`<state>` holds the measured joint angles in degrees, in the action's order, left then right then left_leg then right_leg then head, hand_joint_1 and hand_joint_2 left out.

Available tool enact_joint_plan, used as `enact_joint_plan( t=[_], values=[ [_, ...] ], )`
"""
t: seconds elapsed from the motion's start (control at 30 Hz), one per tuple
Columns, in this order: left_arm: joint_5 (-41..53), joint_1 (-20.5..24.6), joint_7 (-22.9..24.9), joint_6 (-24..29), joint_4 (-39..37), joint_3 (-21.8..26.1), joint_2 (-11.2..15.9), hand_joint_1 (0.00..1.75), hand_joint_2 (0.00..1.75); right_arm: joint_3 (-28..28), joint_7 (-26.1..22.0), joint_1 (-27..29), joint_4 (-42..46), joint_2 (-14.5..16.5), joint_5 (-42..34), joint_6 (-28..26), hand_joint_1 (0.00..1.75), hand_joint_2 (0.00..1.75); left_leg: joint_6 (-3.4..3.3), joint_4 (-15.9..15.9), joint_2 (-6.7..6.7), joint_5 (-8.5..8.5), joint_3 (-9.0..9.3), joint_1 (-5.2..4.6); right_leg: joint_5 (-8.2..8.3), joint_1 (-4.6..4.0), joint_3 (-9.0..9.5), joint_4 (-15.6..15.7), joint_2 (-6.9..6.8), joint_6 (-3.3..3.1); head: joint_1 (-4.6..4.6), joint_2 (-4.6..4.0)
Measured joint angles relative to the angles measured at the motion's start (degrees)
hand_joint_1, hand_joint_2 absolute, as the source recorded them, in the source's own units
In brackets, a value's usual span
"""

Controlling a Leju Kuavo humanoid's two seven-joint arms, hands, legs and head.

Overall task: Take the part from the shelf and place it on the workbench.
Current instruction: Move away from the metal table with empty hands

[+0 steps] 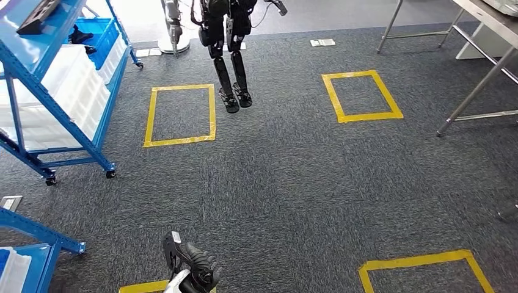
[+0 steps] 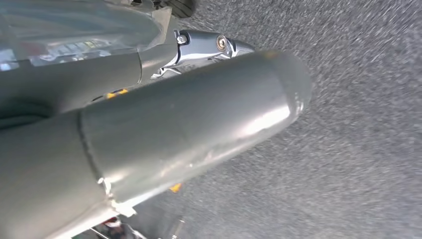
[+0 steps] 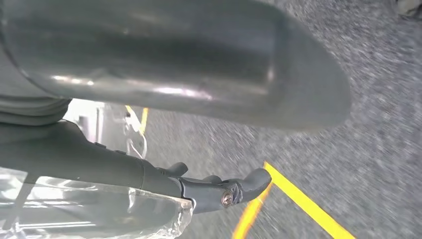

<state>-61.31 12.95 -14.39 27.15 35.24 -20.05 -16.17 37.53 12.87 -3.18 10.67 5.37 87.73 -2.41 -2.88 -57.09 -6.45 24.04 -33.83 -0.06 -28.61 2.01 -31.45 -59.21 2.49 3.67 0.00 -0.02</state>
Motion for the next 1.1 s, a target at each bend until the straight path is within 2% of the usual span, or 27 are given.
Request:
enact_joint_plan(
  t=[0.03, 0.07, 0.13, 0.2, 0.27, 0.3, 0.33, 0.37, 0.4, 0.43, 0.5, 0.53, 0.57, 0.63, 0.67, 0.7, 0.77, 0.8, 0.83, 0.87, 0.9, 0.93, 0.97, 1.0, 1.03, 1.07, 1.1],
  values=[
    [0.0, 0.0, 0.02, -0.01, 0.01, -0.01, 0.0, 0.0, 0.0, -0.01, 0.01, -0.07, -0.01, 0.03, 0.0, 0.02, 0.0, 0.0, 0.38, -0.23, -0.51, 0.06, -0.22, -0.05, 0.56, -0.05, 0.74, 1.69, 0.63, -0.2, 0.04, 0.0],
    [0.0, -0.01, 0.04, -0.01, 0.01, 0.01, 0.02, 0.0, 0.0, -0.01, 0.01, -0.15, -0.02, 0.05, 0.0, 0.04, 0.0, 0.0, 0.75, -0.33, -0.95, 0.03, -0.45, -0.11, 0.64, -0.31, 0.84, 1.98, 0.67, -0.65, 0.08, 0.0],
    [0.0, -0.05, 0.07, -0.02, 0.01, 0.02, 0.09, 0.0, 0.0, 0.01, 0.07, -0.29, -0.02, 0.04, 0.01, 0.05, 0.0, 0.0, 1.28, -0.44, -1.33, -0.07, -0.88, 0.06, 0.95, -0.38, 0.99, 2.0, -0.44, -1.59, 0.03, 0.0],
    [0.0, -0.03, 0.07, -0.01, 0.01, 0.03, 0.16, 0.0, 0.0, 0.02, 0.11, -0.33, -0.02, 0.04, 0.02, 0.05, 0.0, 0.0, 1.69, -2.83, 1.34, 1.53, -2.08, 0.15, 1.15, -0.31, 1.05, 2.11, -1.63, -2.58, -0.21, 0.0],
    [0.0, -0.01, 0.11, -0.02, 0.02, 0.01, 0.17, 0.0, 0.0, 0.01, 0.08, -0.2, -0.02, 0.04, 0.06, 0.06, 0.0, 0.0, 2.04, -9.76, 5.0, 5.38, -5.32, 0.2, 1.08, -0.68, 1.03, 2.15, -3.05, -3.43, -0.56, 0.0],
    [0.0, -0.03, 0.14, -0.02, 0.01, 0.01, 0.18, 0.0, 0.0, 0.01, 0.08, -0.08, -0.02, 0.01, 0.08, 0.07, 0.0, 0.0, 2.2, -13.91, 5.78, 7.2, -7.35, 0.29, 1.02, -0.9, 0.99, 2.15, -3.92, -3.67, -0.71, 0.0],
    [0.0, -0.08, 0.16, -0.03, 0.01, 0.01, 0.19, 0.0, 0.0, 0.02, 0.08, -0.01, -0.02, -0.03, 0.09, 0.09, 0.0, 0.0, 2.26, -16.9, 6.09, 8.17, -8.84, 0.35, 0.96, -1.07, 0.96, 2.14, -4.77, -3.75, -0.7, 0.0],
    [0.0, -0.12, 0.17, -0.03, 0.0, 0.01, 0.2, 0.0, 0.0, 0.02, 0.08, 0.0, -0.02, -0.08, 0.09, 0.1, 0.0, 0.0, 2.25, -17.92, 6.26, 8.1, -9.35, 0.37, 0.91, -1.19, 0.94, 2.14, -5.61, -3.81, -0.73, 0.0],
    [0.0, -0.15, 0.19, -0.03, -0.01, 0.02, 0.21, 0.0, 0.0, 0.02, 0.09, -0.04, -0.02, -0.09, 0.09, 0.11, 0.0, 0.0, 2.15, -16.52, 6.47, 6.98, -8.61, 0.37, 0.86, -1.29, 0.97, 2.14, -6.37, -3.86, -0.73, 0.0],
    [0.0, -0.14, 0.21, -0.04, 0.0, 0.03, 0.22, 0.0, 0.0, 0.02, 0.09, -0.12, -0.02, -0.07, 0.09, 0.12, 0.0, 0.0, 1.9, -13.01, 7.1, 5.2, -6.69, 0.3, 0.78, -1.37, 1.06, 2.14, -7.06, -3.9, -0.73, 0.0],
    [0.0, -0.03, 0.24, -0.05, 0.01, 0.02, 0.21, 0.0, 0.0, 0.02, 0.09, -0.2, -0.02, -0.01, 0.1, 0.12, 0.0, 0.0, 1.19, -4.93, 9.79, 2.44, -2.22, -0.13, 0.52, -1.73, 1.3, 2.11, -8.25, -3.76, -0.69, 0.0],
    [0.0, 0.03, 0.25, -0.06, 0.03, 0.01, 0.19, 0.0, 0.0, 0.02, 0.09, -0.21, -0.02, 0.01, 0.09, 0.12, 0.0, 0.0, 0.89, -2.46, 10.72, 1.84, -0.88, -0.4, 0.37, -1.92, 1.4, 2.1, -8.81, -3.58, -0.67, 0.0],
    [0.0, 0.07, 0.26, -0.07, 0.04, 0.01, 0.19, 0.0, 0.0, 0.02, 0.09, -0.21, -0.02, 0.02, 0.1, 0.12, 0.0, 0.0, 0.66, -1.41, 11.0, 1.78, -0.43, -0.68, 0.23, -2.07, 1.49, 2.12, -9.38, -3.34, -0.63, 0.0],
    [0.0, 0.06, 0.32, -0.1, 0.08, 0.03, 0.19, 0.0, 0.0, 0.02, 0.09, -0.27, 0.0, 0.04, 0.1, 0.12, 0.0, 0.0, 0.19, -1.01, 9.39, 1.5, -0.46, -0.79, 0.01, -2.19, 1.66, 2.16, -10.4, -2.8, -0.61, 0.0],
    [0.0, 0.03, 0.35, -0.12, 0.1, 0.04, 0.19, 0.0, 0.0, 0.02, 0.08, -0.33, 0.02, 0.03, 0.11, 0.12, 0.0, 0.0, -0.12, -0.6, 8.64, 1.23, -0.29, -0.69, -0.31, -2.12, 1.62, 1.8, -9.66, -2.52, -0.57, 0.0],
    [0.0, 0.05, 0.38, -0.17, 0.13, 0.03, 0.17, 0.0, 0.0, 0.01, 0.07, -0.36, 0.03, 0.05, 0.12, 0.12, 0.0, 0.0, -0.5, -0.21, 7.91, 0.9, -0.09, -0.5, -1.02, -2.03, 1.18, 0.59, -8.12, -2.37, -0.56, 0.0],
    [0.0, 0.11, 0.5, -0.37, 0.18, -0.02, 0.09, 0.0, 0.0, 0.0, 0.06, -0.27, 0.04, 0.04, 0.12, 0.12, 0.0, 0.0, -0.99, 0.22, 6.46, 0.46, 0.09, -0.23, -3.82, -1.65, -1.53, -5.4, -4.15, -2.43, -0.34, 0.0],
    [-0.01, 0.1, 0.57, -0.44, 0.19, -0.03, 0.07, 0.0, 0.0, 0.0, 0.07, -0.15, 0.04, 0.04, 0.1, 0.12, 0.0, 0.0, -1.1, 0.21, 5.56, 0.38, 0.03, -0.18, -5.42, -1.53, -3.62, -9.6, -3.15, -2.46, -0.3, 0.0],
    [-0.01, 0.03, 0.64, -0.49, 0.19, -0.04, 0.05, 0.0, 0.0, 0.0, 0.1, -0.02, 0.04, 0.01, 0.09, 0.12, 0.0, 0.0, -1.11, 0.19, 4.58, 0.36, -0.01, -0.18, -6.48, -1.42, -5.48, -13.07, -2.79, -2.3, -0.21, 0.0],
    [-0.06, -0.04, 0.7, -0.49, 0.19, -0.03, 0.04, 0.0, 0.0, 0.0, 0.12, 0.08, 0.04, -0.03, 0.07, 0.12, 0.0, 0.0, -1.08, 0.14, 3.6, 0.34, -0.02, -0.15, -6.64, -1.29, -6.51, -14.7, -2.68, -1.93, -0.22, 0.0],
    [-0.14, -0.09, 0.79, -0.48, 0.19, -0.02, 0.04, 0.0, 0.0, 0.0, 0.14, 0.1, 0.04, -0.07, 0.06, 0.12, 0.0, 0.0, -1.01, 0.07, 2.63, 0.32, 0.0, -0.09, -5.81, -1.13, -6.49, -14.07, -2.6, -1.36, -0.23, 0.0],
    [-0.21, -0.11, 0.87, -0.48, 0.19, -0.01, 0.04, 0.0, 0.0, 0.0, 0.15, 0.07, 0.04, -0.1, 0.06, 0.12, 0.0, 0.0, -0.88, -0.05, 1.72, 0.34, 0.02, 0.02, -4.14, -0.86, -5.31, -11.04, -2.32, -0.71, -0.23, 0.0],
    [-0.28, -0.1, 0.95, -0.49, 0.19, -0.01, 0.04, 0.0, 0.0, 0.0, 0.15, 0.03, 0.04, -0.11, 0.06, 0.13, 0.0, 0.0, -0.62, -0.27, 0.87, 0.4, -0.03, 0.14, -2.2, -0.44, -3.46, -6.62, -1.3, -0.01, -0.19, 0.0],
    [-0.32, -0.09, 1.0, -0.5, 0.19, -0.01, 0.04, 0.0, 0.0, 0.0, 0.16, -0.01, 0.02, -0.08, 0.06, 0.17, 0.0, 0.0, -0.26, -0.57, 0.07, 0.53, -0.16, 0.14, -0.65, -0.26, -1.88, -2.78, -0.3, 0.29, -0.07, 0.0],
    [-0.33, -0.08, 1.07, -0.52, 0.2, -0.02, 0.04, 0.0, 0.0, 0.0, 0.21, -0.06, 0.0, -0.04, 0.05, 0.21, 0.0, 0.0, 0.15, -0.83, -0.59, 0.63, -0.36, 0.09, 0.38, -0.17, -0.72, -0.08, 0.47, 0.19, -0.01, 0.0],
    [-0.35, -0.08, 1.15, -0.55, 0.2, -0.02, 0.05, 0.0, 0.0, 0.0, 0.25, -0.13, -0.02, -0.01, 0.05, 0.25, 0.0, 0.0, 0.53, -1.01, -1.14, 0.65, -0.61, 0.0, 0.83, -0.22, -0.19, 1.2, 0.93, -0.19, 0.03, 0.0],
    [-0.37, -0.1, 1.23, -0.56, 0.21, -0.01, 0.08, 0.0, 0.0, 0.01, 0.33, -0.2, -0.03, 0.01, 0.03, 0.28, 0.0, 0.0, 0.87, -1.06, -1.59, 0.59, -0.83, -0.04, 0.92, -0.47, -0.16, 1.18, 0.51, -0.81, 0.03, 0.0]
  ],
)
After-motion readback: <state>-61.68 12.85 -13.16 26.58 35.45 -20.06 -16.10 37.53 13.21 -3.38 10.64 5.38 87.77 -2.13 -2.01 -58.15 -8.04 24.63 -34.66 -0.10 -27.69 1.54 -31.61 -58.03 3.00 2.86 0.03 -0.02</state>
